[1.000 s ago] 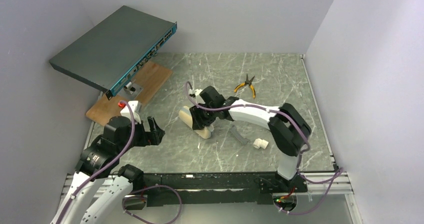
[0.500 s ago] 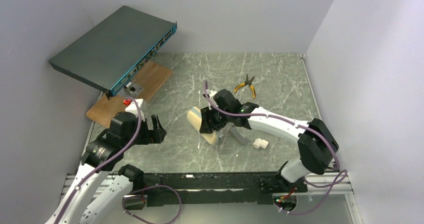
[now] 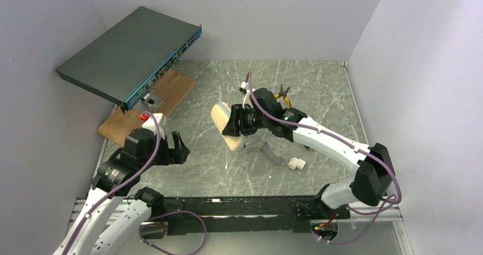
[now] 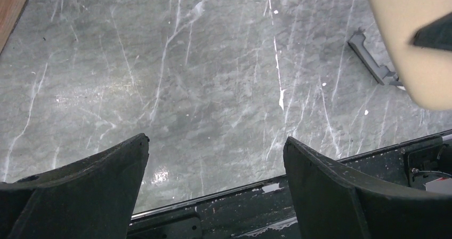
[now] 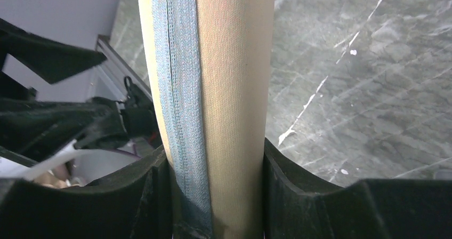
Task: Open the umbrella
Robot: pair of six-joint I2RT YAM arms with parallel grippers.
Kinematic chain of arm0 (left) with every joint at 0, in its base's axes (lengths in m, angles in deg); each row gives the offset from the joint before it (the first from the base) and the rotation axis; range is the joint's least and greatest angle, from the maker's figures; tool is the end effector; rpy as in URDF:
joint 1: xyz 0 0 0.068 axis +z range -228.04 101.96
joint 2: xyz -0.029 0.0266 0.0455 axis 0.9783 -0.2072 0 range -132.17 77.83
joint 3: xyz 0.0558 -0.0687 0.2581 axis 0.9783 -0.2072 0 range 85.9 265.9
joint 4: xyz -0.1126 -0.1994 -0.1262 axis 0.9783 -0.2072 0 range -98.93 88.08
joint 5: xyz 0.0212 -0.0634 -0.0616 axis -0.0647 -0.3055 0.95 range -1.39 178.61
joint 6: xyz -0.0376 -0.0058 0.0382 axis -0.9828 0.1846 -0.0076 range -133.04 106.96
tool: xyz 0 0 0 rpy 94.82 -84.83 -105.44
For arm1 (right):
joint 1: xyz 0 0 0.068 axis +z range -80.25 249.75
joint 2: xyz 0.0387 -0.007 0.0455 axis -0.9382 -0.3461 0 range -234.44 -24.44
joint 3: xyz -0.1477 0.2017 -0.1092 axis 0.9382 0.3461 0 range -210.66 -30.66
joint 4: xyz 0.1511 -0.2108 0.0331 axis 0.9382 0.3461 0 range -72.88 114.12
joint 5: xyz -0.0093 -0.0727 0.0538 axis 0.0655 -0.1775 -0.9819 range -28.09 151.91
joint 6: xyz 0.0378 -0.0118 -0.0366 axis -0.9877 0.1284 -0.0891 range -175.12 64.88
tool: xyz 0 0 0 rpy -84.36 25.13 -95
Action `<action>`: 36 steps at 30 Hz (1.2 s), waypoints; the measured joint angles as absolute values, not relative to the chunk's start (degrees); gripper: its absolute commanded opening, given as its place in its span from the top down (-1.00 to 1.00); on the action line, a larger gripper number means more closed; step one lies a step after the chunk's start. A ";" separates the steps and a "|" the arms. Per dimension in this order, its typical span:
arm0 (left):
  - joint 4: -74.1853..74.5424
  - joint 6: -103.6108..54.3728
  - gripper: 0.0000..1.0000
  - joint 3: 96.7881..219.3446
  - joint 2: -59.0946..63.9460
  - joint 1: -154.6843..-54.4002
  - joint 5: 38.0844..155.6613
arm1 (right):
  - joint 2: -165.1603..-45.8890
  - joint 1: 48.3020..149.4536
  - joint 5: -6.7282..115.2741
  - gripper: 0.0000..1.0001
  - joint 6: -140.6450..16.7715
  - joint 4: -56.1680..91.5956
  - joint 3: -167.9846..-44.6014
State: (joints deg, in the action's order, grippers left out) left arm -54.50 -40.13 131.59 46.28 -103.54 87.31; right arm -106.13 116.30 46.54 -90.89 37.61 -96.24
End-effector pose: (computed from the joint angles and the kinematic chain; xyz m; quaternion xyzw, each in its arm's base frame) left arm 0.0941 -0.0439 0.3016 -0.0174 0.9002 -0.1835 0.3945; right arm 0.2138 0.2394 0.2998 -0.1430 0.8757 0.3831 0.2566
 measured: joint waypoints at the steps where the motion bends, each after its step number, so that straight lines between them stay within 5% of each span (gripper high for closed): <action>1: -54.48 -40.13 -0.98 131.50 46.87 -103.65 87.31 | -105.92 116.14 46.73 1.00 -91.81 37.65 -96.74; 25: -48.86 -37.92 -0.98 128.62 59.26 -105.18 88.27 | -107.27 114.00 47.41 1.00 -103.76 49.06 -109.40; 36: -49.39 -38.16 -0.98 128.62 56.60 -108.85 86.68 | -110.86 106.61 30.17 1.00 -103.70 44.10 -112.17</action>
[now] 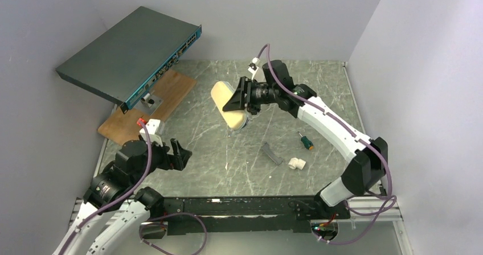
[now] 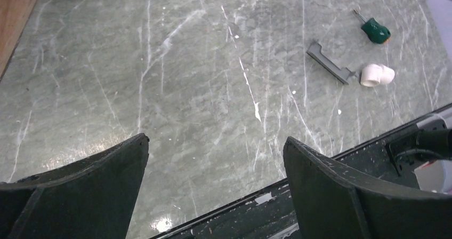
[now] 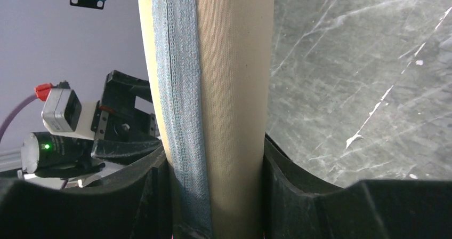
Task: Open the umbrella
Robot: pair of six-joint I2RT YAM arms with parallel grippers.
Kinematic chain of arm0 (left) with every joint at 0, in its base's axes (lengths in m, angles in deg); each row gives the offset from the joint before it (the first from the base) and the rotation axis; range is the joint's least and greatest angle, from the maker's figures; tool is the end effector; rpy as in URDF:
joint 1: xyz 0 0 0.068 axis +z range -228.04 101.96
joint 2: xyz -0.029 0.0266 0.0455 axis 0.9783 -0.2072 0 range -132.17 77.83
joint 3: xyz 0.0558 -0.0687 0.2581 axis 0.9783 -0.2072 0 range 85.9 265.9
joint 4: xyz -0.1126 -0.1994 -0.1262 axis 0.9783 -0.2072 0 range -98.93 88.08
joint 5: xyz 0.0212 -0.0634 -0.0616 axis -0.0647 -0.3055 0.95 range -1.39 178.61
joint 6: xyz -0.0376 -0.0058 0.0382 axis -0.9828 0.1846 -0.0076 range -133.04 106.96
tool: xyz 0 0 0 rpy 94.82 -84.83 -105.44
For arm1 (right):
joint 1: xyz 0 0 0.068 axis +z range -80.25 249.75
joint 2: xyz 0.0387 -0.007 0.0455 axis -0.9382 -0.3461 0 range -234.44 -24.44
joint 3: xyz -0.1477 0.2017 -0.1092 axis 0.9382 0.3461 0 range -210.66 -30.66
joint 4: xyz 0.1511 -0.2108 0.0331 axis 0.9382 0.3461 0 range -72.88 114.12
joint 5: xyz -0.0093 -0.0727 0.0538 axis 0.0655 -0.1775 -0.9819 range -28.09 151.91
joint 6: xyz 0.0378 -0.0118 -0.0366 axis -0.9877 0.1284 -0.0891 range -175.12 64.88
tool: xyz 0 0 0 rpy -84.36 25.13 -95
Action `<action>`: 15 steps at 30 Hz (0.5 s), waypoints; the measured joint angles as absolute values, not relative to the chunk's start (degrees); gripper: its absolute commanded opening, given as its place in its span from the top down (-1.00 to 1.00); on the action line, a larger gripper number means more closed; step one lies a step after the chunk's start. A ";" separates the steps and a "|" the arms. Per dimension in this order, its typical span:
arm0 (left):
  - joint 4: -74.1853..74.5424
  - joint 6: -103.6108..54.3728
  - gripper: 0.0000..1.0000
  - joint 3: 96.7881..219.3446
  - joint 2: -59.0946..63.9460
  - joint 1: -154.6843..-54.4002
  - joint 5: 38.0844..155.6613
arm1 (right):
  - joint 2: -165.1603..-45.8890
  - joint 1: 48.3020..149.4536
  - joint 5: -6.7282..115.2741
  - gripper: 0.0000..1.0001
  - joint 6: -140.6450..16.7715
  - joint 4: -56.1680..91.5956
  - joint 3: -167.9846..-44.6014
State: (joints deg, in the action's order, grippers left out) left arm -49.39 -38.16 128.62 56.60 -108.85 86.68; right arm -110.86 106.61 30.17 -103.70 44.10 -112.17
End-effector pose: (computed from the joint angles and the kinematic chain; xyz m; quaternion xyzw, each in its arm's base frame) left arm 0.0680 -0.0391 0.3067 0.0331 0.8472 -0.2359 0.4748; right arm 0.2619 0.2197 0.3607 -0.0462 0.8499 0.4926 0.1810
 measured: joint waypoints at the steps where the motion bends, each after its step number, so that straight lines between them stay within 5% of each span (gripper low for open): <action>1: -49.37 -38.16 -0.98 128.62 56.60 -110.07 86.11 | -111.49 105.45 28.46 1.00 -103.28 44.04 -112.24; 8: -49.78 -38.75 -0.98 128.62 56.66 -121.20 79.14 | -117.17 101.52 21.64 1.00 -102.02 44.28 -112.98; 15: -43.29 -37.09 -0.98 126.89 58.81 -121.57 80.54 | -114.24 102.22 10.80 1.00 -120.81 14.73 -92.94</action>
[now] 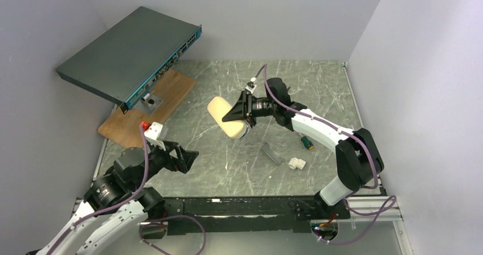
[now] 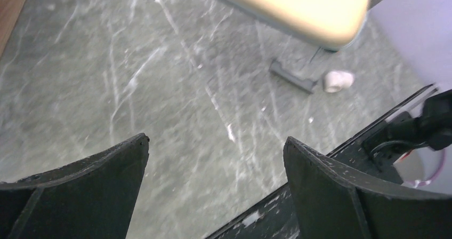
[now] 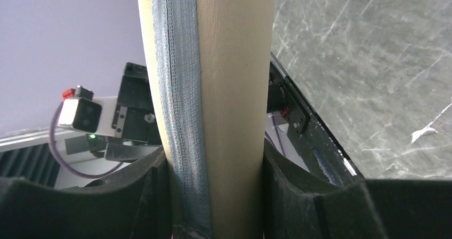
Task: Open the umbrella
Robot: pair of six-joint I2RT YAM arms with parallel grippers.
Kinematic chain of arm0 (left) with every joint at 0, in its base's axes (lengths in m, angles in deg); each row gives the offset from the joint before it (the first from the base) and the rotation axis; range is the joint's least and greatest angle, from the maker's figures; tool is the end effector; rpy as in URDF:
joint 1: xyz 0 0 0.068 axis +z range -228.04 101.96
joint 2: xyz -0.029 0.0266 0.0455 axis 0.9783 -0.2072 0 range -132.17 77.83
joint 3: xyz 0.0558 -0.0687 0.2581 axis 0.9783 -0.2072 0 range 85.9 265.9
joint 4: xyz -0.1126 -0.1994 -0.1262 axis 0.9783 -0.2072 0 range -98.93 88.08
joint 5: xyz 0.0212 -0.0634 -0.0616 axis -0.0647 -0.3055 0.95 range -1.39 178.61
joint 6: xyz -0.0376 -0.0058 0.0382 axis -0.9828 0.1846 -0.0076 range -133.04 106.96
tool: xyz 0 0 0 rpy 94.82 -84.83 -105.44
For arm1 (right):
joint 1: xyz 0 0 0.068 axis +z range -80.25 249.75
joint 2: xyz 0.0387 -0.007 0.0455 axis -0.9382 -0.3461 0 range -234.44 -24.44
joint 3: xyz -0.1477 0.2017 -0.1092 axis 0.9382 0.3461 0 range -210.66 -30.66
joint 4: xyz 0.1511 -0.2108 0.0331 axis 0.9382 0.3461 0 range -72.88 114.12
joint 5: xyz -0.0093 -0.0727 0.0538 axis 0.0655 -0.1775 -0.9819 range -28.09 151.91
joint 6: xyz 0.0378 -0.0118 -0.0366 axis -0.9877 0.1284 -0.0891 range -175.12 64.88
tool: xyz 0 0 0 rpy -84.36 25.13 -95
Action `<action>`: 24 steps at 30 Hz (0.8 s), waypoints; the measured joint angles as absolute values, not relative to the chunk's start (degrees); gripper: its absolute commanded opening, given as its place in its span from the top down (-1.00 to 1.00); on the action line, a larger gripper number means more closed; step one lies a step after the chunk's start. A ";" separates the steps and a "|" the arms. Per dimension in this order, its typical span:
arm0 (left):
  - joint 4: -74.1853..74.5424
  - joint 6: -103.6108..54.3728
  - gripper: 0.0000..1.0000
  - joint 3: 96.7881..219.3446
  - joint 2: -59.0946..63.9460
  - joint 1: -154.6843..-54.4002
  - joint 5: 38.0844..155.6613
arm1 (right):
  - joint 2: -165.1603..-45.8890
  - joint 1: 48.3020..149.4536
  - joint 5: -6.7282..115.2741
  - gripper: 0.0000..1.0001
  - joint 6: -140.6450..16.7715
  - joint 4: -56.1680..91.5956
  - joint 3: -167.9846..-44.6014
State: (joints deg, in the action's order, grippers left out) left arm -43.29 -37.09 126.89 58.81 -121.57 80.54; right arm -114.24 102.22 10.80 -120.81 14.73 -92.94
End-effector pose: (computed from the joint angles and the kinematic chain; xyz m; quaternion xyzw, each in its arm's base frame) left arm 0.0602 -0.0502 0.3106 0.0976 0.8092 -0.2729 0.5110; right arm 0.2815 0.2120 0.2766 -0.0040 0.7957 0.6042 0.0418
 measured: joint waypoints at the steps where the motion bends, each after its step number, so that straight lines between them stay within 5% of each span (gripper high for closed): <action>1: -39.79 -37.33 -0.98 124.88 60.44 -121.59 81.19 | -114.24 102.35 10.78 1.00 -122.34 12.95 -91.87; 9: -21.83 -36.22 -0.86 114.67 57.95 -121.64 88.82 | -112.52 102.39 14.08 1.00 -123.35 9.22 -92.18; 17: -0.34 -31.74 -0.73 107.11 51.44 -122.27 99.55 | -110.99 102.42 21.75 1.00 -114.74 21.30 -95.54; 24: 20.29 -23.00 -0.49 99.48 44.14 -130.77 97.08 | -105.54 102.66 28.59 1.00 -108.40 32.34 -96.96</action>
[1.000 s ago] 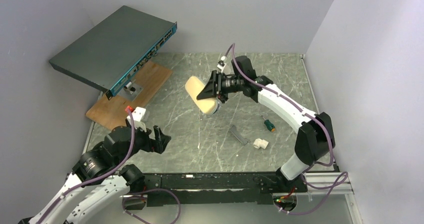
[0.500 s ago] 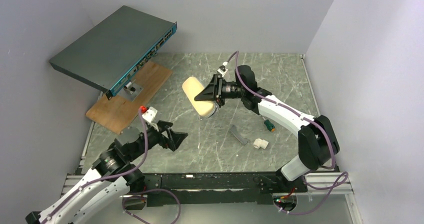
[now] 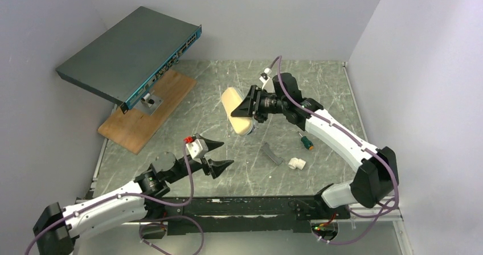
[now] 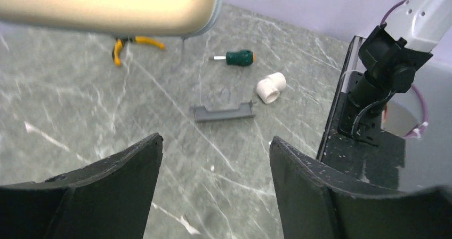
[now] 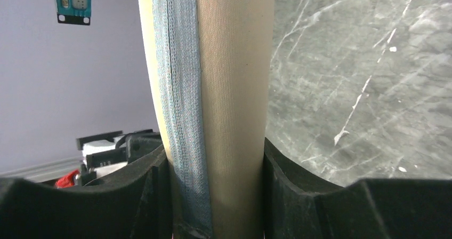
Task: Open the umbrella
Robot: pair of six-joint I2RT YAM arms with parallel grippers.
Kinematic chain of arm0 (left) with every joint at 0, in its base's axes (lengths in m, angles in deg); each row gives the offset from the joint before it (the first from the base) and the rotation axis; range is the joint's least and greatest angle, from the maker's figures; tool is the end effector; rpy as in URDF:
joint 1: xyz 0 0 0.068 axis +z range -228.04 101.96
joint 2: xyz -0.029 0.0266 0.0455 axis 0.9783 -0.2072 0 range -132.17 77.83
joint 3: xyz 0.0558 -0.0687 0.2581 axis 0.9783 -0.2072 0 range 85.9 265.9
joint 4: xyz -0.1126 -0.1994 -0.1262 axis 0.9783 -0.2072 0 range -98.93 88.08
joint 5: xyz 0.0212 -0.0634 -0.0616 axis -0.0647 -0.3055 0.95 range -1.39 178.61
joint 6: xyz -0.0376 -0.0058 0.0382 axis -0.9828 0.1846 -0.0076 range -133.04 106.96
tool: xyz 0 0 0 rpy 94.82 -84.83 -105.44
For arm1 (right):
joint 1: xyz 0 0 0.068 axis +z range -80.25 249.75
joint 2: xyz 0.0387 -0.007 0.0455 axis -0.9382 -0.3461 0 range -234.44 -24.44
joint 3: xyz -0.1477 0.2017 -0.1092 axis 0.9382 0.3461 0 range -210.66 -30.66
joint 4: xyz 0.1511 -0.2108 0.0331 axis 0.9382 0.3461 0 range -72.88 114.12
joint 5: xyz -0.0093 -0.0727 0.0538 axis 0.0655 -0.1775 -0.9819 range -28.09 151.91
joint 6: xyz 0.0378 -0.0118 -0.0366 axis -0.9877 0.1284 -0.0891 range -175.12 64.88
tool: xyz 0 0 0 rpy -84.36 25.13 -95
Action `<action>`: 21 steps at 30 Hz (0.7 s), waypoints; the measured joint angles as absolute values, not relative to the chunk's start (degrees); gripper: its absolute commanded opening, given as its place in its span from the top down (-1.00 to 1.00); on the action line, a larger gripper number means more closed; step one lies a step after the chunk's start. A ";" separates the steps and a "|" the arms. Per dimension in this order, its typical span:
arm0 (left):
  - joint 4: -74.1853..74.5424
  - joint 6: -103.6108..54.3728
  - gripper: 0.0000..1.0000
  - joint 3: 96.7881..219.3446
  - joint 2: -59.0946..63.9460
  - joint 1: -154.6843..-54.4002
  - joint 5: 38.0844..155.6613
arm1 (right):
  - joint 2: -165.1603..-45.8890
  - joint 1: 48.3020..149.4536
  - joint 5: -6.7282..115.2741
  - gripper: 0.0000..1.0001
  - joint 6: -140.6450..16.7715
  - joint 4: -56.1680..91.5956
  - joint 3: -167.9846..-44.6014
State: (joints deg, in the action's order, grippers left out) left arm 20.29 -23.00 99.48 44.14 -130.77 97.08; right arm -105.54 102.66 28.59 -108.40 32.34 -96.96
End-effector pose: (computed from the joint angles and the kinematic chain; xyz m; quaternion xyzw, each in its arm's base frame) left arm 0.0928 -0.1306 0.2361 0.3019 0.6251 -0.4173 0.5866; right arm 0.2590 0.1909 0.3179 0.0057 0.8419 0.5086 0.1801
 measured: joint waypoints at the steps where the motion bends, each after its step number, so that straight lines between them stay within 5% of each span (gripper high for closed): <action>1: 22.57 -21.07 -0.45 98.91 43.37 -132.00 96.47 | -104.80 102.81 29.38 1.00 -107.70 33.52 -97.22; 5: 33.14 -12.53 -0.24 98.21 38.65 -136.56 94.46 | -103.12 104.32 32.61 1.00 -105.05 38.05 -99.15; 21: 51.81 -3.32 -0.05 100.62 25.01 -143.84 85.52 | -98.38 107.12 36.31 1.00 -101.99 44.69 -100.26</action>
State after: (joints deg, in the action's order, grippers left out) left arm 51.81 -3.32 100.62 25.01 -143.84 85.52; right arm -98.37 107.12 36.31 -101.99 44.69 -100.26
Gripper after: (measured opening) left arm 0.534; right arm 0.506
